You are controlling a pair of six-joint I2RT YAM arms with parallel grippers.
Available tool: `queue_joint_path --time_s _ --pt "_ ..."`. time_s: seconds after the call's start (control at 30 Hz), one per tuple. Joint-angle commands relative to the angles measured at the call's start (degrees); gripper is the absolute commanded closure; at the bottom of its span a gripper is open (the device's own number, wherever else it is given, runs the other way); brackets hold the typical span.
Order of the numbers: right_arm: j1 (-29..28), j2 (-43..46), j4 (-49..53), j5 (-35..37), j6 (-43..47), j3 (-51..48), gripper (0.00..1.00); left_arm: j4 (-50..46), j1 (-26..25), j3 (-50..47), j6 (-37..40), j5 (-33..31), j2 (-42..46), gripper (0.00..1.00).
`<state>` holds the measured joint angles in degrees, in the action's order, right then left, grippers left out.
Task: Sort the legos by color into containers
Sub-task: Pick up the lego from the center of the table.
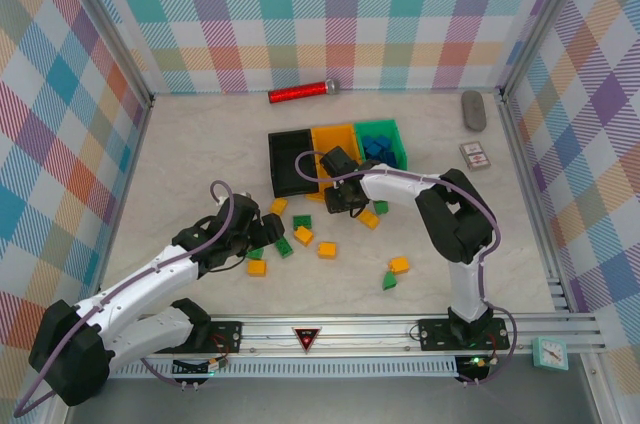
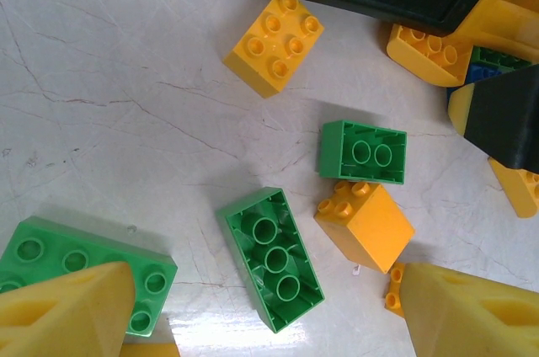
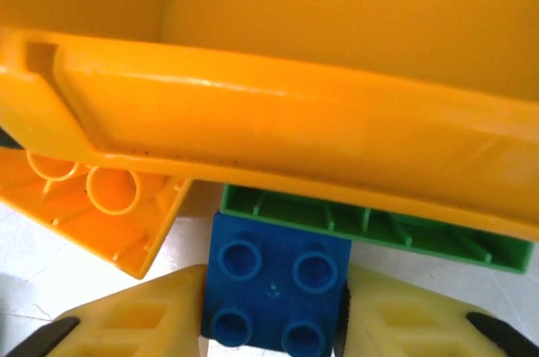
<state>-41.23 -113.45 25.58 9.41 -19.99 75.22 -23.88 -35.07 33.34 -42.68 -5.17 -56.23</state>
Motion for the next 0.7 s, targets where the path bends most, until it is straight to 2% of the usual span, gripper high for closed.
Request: queue_joint_path --time_s 0.0,0.13,0.67 --pt "-0.3 0.7 0.0 -1.2 0.6 -0.3 0.64 -0.8 0.4 -0.9 -0.9 -0.3 0.8 0.18" --pt "-0.3 3.0 -0.3 -2.2 0.6 -2.0 0.71 -0.2 0.4 -1.2 -1.1 -0.1 0.5 0.18" --pt "-0.4 16.3 -2.1 -4.0 -0.1 -12.2 0.73 2.1 0.2 -0.3 -2.5 0.9 -2.8 0.18"
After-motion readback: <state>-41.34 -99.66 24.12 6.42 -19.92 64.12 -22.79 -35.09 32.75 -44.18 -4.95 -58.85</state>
